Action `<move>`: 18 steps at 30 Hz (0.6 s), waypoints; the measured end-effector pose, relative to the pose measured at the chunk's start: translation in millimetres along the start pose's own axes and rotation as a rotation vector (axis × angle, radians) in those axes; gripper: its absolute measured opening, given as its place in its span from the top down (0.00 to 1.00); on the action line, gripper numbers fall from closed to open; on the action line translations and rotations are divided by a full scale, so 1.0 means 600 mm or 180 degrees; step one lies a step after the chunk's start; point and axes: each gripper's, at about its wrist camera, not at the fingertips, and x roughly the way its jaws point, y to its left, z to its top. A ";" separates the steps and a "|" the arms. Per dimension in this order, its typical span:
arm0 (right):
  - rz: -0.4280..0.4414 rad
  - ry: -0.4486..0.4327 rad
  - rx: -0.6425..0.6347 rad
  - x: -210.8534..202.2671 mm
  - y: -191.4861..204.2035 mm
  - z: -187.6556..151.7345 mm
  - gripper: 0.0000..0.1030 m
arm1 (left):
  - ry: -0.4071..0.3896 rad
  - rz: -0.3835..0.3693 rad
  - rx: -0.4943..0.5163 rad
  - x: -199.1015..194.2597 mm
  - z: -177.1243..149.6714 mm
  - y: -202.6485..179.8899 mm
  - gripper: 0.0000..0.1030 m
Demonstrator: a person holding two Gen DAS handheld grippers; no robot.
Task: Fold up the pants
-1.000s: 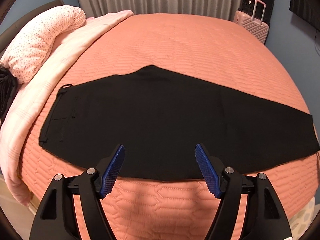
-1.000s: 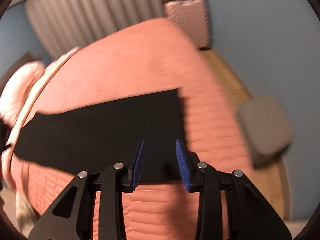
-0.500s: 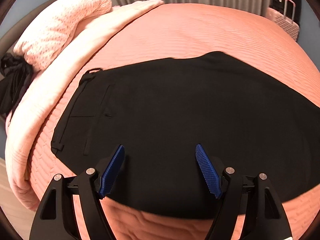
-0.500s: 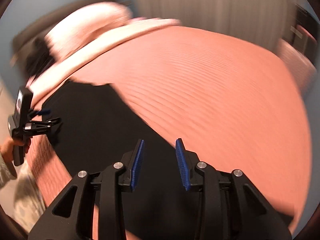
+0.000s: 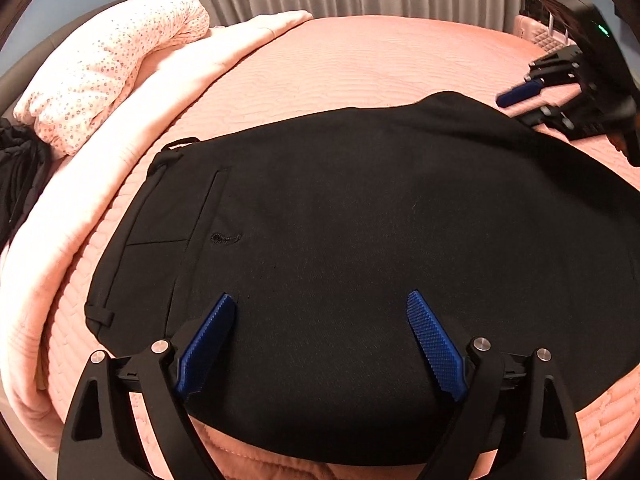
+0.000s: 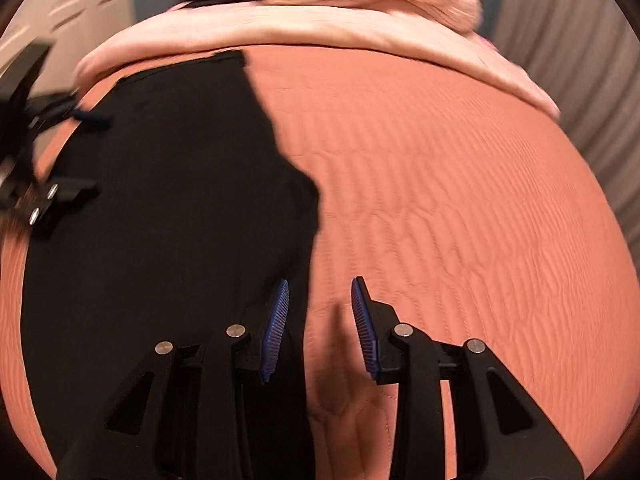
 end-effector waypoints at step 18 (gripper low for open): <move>-0.1059 -0.0839 0.1218 -0.035 -0.147 -0.001 0.23 | 0.0044 0.0072 -0.0149 0.005 0.009 -0.006 0.15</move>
